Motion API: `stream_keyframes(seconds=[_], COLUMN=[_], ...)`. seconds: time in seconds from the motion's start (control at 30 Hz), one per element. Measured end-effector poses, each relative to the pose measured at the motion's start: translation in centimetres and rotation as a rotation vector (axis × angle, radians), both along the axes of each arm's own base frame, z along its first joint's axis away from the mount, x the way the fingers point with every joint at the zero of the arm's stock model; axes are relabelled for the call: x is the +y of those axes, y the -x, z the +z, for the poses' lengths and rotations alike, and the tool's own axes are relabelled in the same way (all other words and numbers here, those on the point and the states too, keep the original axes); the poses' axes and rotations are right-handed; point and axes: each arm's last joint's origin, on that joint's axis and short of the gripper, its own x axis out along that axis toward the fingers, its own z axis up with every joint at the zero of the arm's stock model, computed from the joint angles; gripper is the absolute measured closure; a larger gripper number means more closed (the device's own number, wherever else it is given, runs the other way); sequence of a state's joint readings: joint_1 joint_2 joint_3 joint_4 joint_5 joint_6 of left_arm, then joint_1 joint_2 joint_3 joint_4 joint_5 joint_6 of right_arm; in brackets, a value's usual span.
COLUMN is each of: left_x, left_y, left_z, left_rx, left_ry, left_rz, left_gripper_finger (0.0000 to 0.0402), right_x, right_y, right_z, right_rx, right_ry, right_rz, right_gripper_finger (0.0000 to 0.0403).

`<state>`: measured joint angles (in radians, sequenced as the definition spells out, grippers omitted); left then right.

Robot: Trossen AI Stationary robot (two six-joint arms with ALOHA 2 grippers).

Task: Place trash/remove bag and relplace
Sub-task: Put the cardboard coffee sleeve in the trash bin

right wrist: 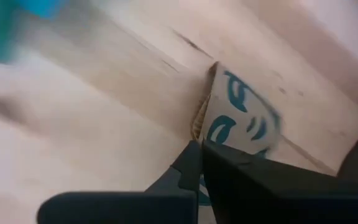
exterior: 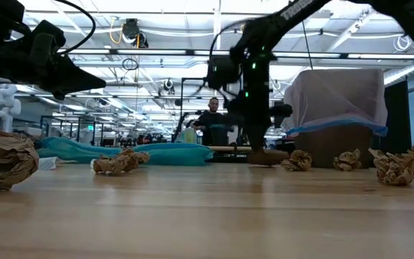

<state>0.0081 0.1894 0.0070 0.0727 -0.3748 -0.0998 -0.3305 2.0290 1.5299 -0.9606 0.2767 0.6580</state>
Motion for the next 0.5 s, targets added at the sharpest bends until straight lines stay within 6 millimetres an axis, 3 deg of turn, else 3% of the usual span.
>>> stream_keyframes(seconds=[0.23,0.5], left_x=[0.0,0.1], left_y=[0.0,0.0], left_z=[0.4,0.7], left_rx=[-0.038,-0.079], left_ry=[0.000,-0.002], left_rz=[-0.001,0.034], left_gripper_finger=[0.0401,0.0401], right_x=[3.0,5.1], right_y=[1.6,7.2], right_z=[7.9,18.9], right_rx=[-0.243,-0.655], right_ry=[0.042,0.254], right_rz=[0.022,-0.046], right_gripper_finger=[0.0402,0.0403])
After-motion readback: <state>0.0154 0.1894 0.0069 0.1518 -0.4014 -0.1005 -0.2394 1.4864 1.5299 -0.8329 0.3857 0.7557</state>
